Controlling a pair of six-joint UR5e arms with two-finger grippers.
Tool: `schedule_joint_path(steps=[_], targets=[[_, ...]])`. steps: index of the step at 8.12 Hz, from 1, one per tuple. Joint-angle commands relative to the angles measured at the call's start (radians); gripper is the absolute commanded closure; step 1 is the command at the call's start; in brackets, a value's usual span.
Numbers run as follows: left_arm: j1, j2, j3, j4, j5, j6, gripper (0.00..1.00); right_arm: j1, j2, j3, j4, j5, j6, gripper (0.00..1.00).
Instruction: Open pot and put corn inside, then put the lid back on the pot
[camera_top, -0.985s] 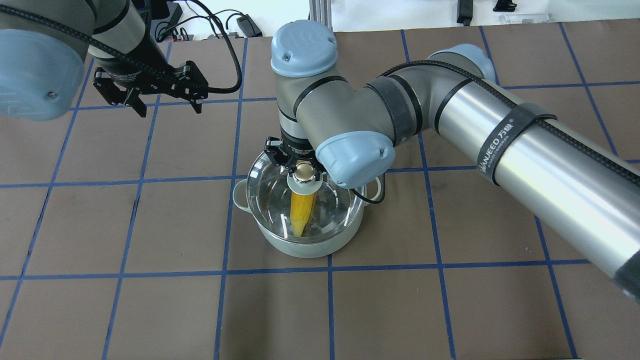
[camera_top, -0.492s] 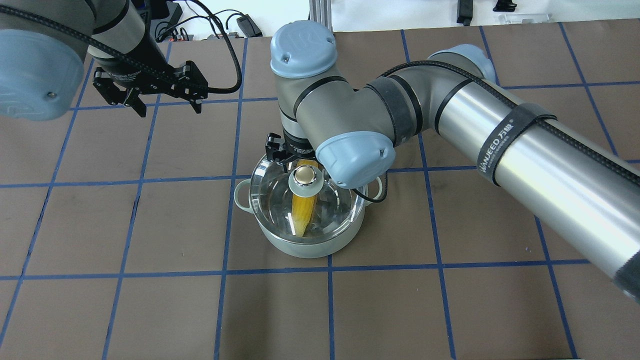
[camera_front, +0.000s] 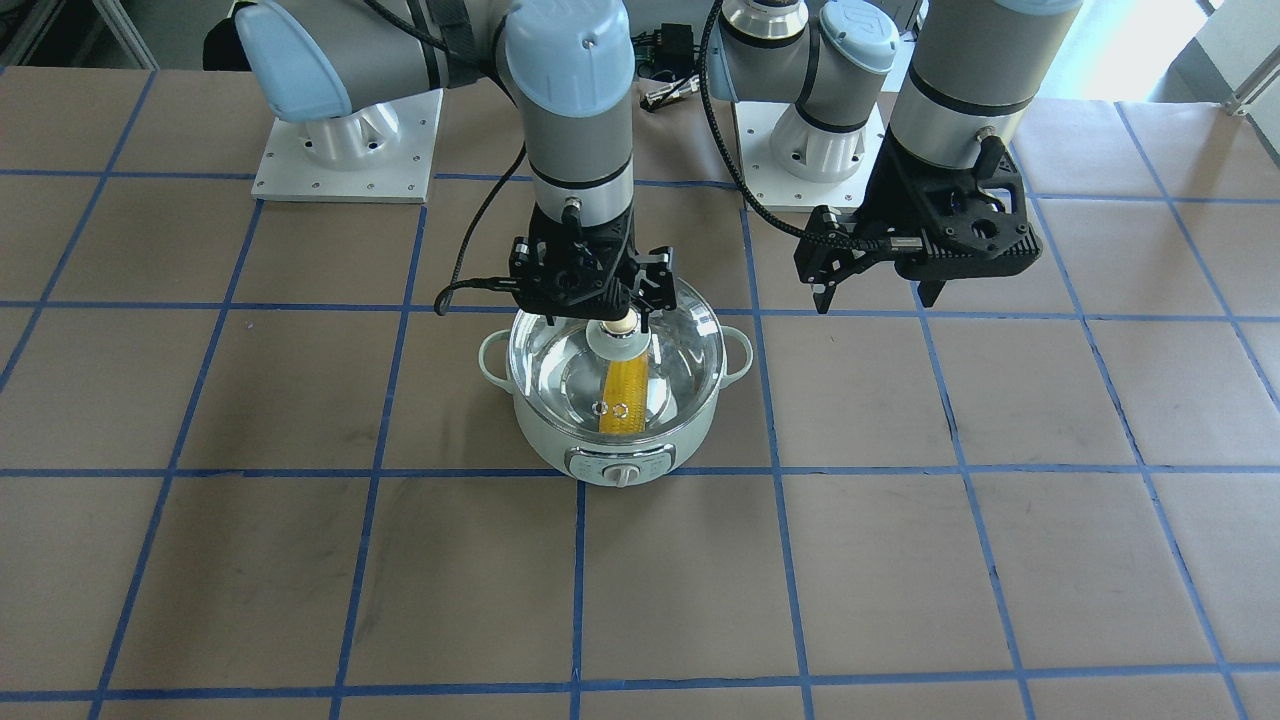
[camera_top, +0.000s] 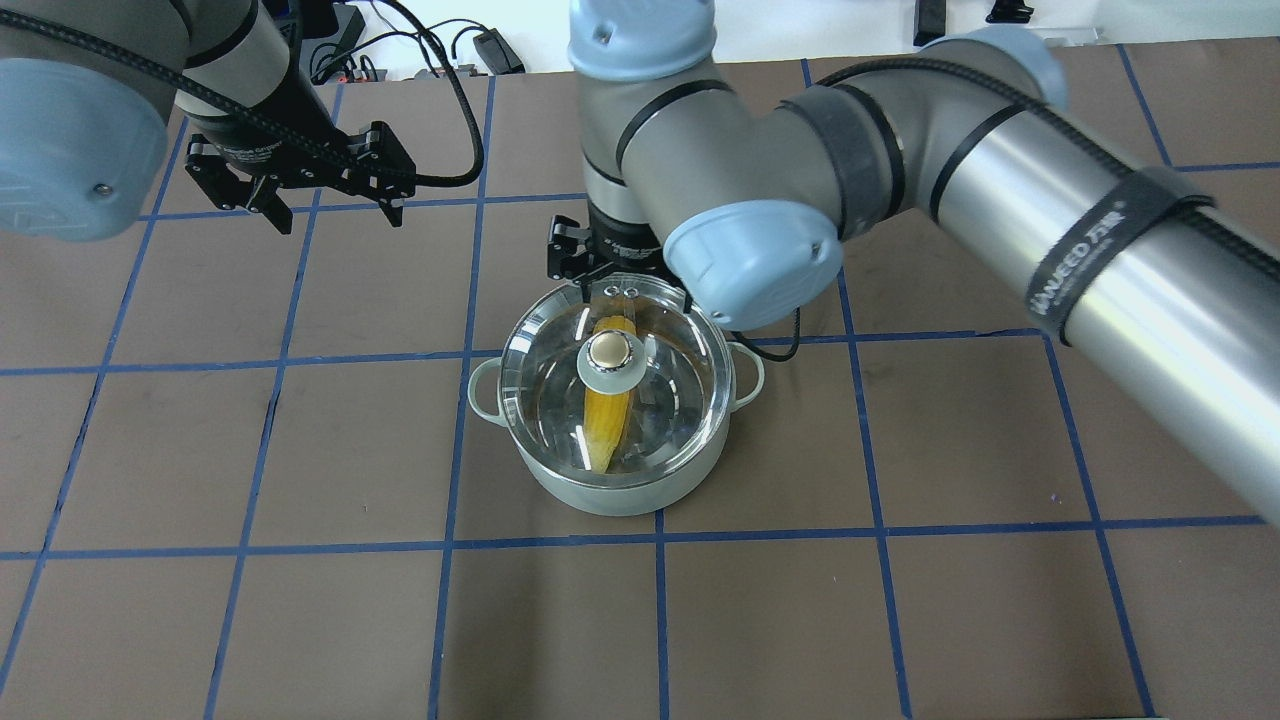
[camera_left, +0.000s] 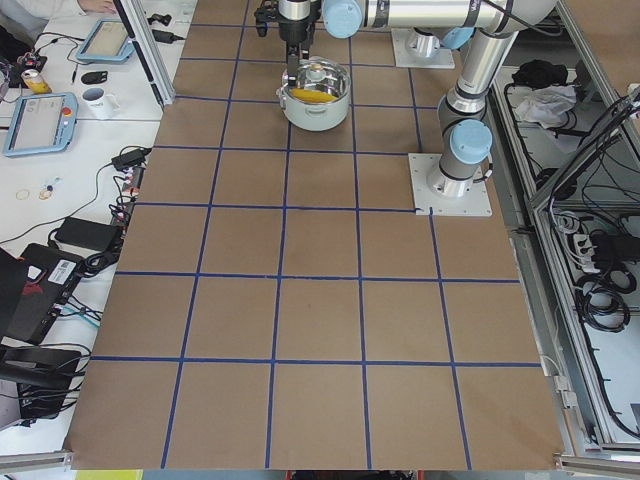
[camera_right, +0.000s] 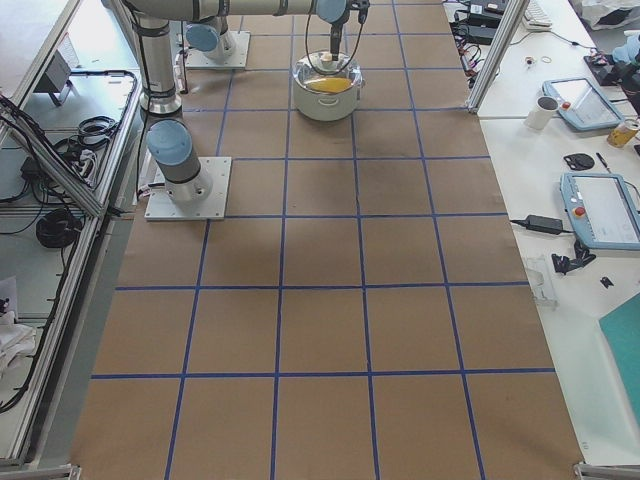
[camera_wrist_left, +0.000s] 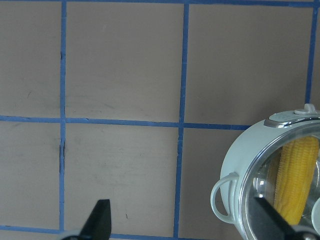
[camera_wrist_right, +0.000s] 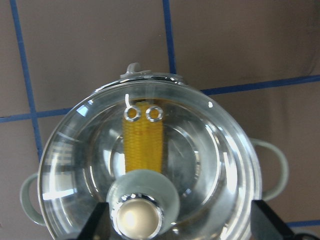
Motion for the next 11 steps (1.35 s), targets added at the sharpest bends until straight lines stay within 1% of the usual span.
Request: schedule_joint_path(steps=[1, 2, 3, 4, 5, 6, 7, 8, 10, 11], targets=[[0.000, 0.006, 0.000, 0.000, -0.003, 0.007, 0.00, -0.185, -0.169, -0.019, 0.281, -0.040, -0.330, 0.00], [0.000, 0.007, 0.000, 0.000, -0.002, 0.007, 0.00, -0.284, -0.222, -0.019, 0.315, -0.083, -0.476, 0.00], [0.000, 0.007, 0.000, 0.000, -0.002, 0.007, 0.00, -0.379, -0.255, -0.019, 0.315, -0.111, -0.641, 0.00], [0.000, 0.007, 0.000, 0.000, -0.002, 0.007, 0.00, -0.458, -0.282, -0.019, 0.297, -0.111, -0.713, 0.00], [0.000, 0.007, 0.000, 0.000, -0.002, 0.007, 0.00, -0.494, -0.288, -0.019, 0.273, -0.117, -0.736, 0.00], [0.000, 0.006, 0.000, 0.000, -0.002, 0.006, 0.00, -0.492, -0.297, -0.018, 0.269, -0.126, -0.720, 0.00], [0.000, 0.006, 0.000, 0.000, -0.002, 0.006, 0.00, -0.486, -0.312, -0.015, 0.269, -0.123, -0.669, 0.00], [0.000, 0.007, 0.000, 0.000, -0.002, 0.006, 0.00, -0.486, -0.316, -0.015, 0.269, -0.111, -0.663, 0.00], [0.000, 0.006, 0.000, 0.000, -0.002, 0.006, 0.00, -0.437, -0.328, -0.015, 0.248, -0.108, -0.650, 0.00], [0.000, 0.007, 0.000, 0.000, -0.002, 0.006, 0.00, -0.396, -0.326, -0.010, 0.248, -0.117, -0.570, 0.03]])
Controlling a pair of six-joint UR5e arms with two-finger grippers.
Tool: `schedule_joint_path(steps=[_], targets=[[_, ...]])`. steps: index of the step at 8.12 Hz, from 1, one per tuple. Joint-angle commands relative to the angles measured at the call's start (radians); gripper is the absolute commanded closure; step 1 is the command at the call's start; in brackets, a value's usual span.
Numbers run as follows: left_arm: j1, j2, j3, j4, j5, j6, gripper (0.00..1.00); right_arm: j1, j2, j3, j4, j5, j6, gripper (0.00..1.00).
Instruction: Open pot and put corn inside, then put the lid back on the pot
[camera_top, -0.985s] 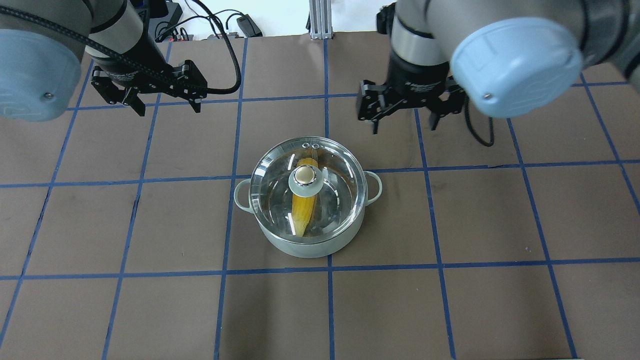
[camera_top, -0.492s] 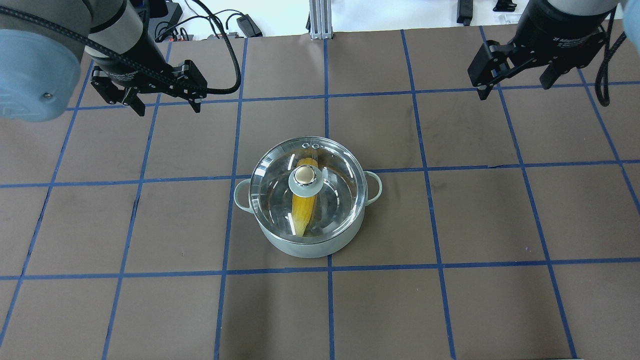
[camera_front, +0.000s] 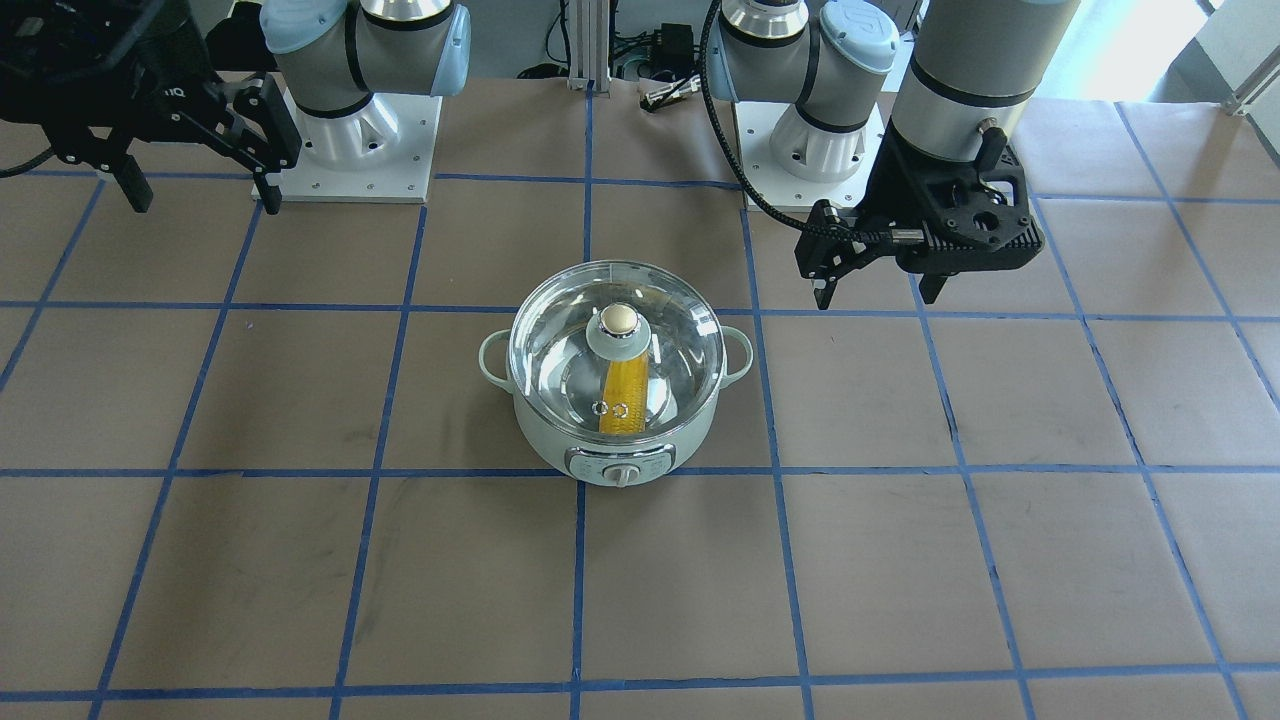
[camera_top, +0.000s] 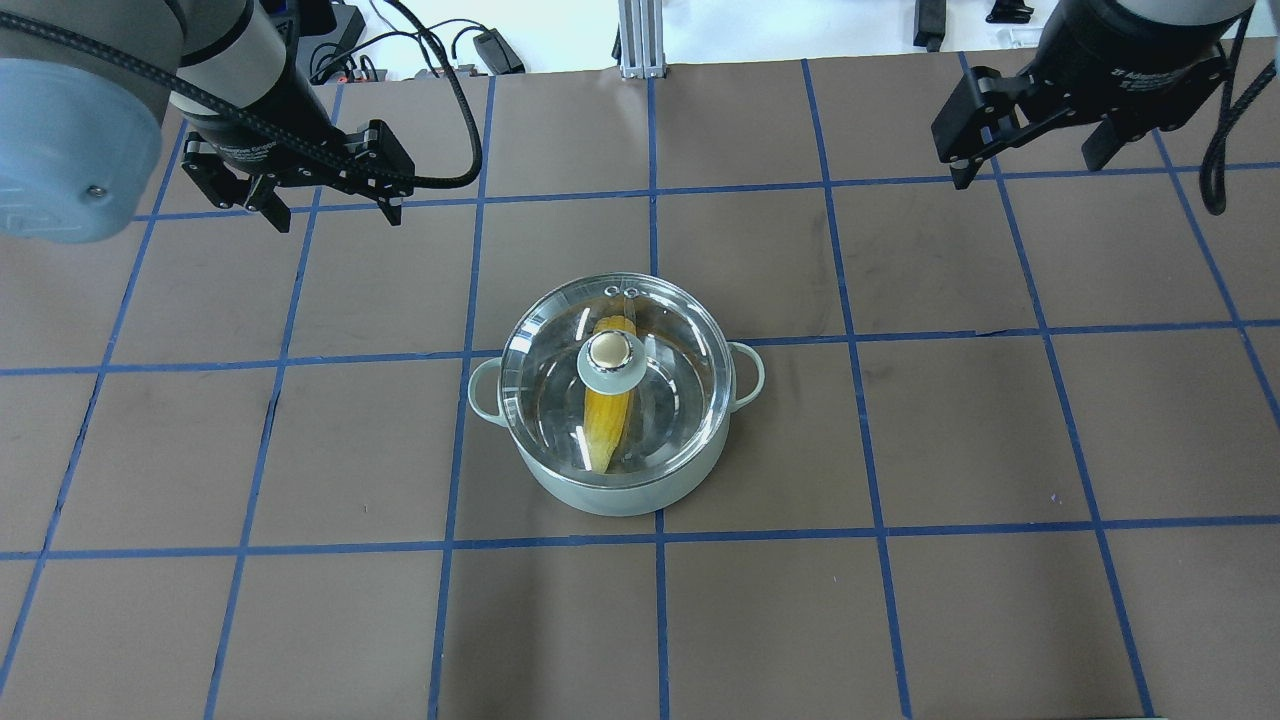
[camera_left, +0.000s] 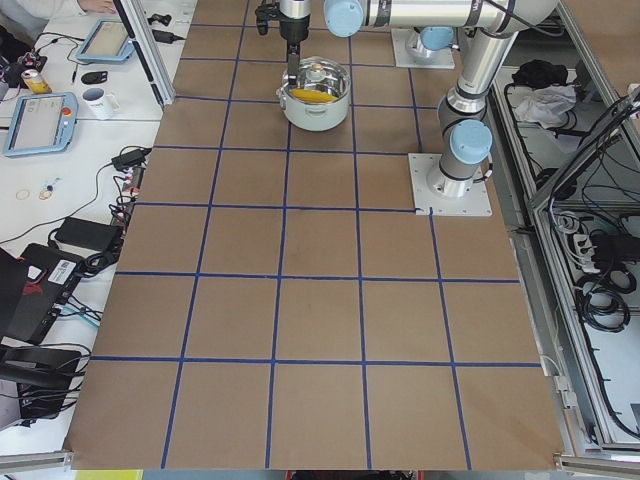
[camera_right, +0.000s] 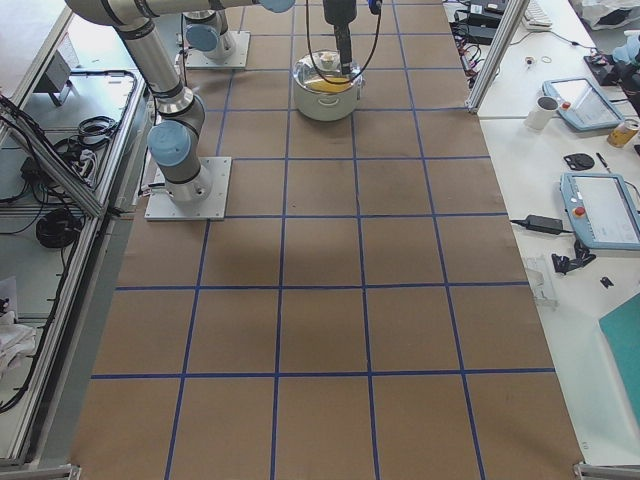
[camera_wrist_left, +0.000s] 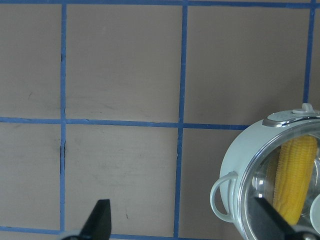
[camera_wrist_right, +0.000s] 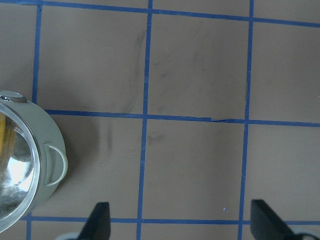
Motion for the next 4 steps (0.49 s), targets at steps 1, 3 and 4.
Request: schedule_joint_path(steps=[1, 3, 4], targets=[[0.000, -0.001, 0.000, 0.000, 0.000, 0.000, 0.00, 0.081, 0.000, 0.003, -0.015, -0.015, 0.087, 0.00], [0.000, 0.001, 0.000, 0.000, 0.000, 0.000, 0.00, 0.078, 0.003, -0.003, -0.017, -0.023, 0.014, 0.00], [0.000, 0.001, 0.000, 0.000, 0.000, 0.002, 0.00, 0.078, 0.000, -0.003, -0.025, -0.020, 0.000, 0.00]])
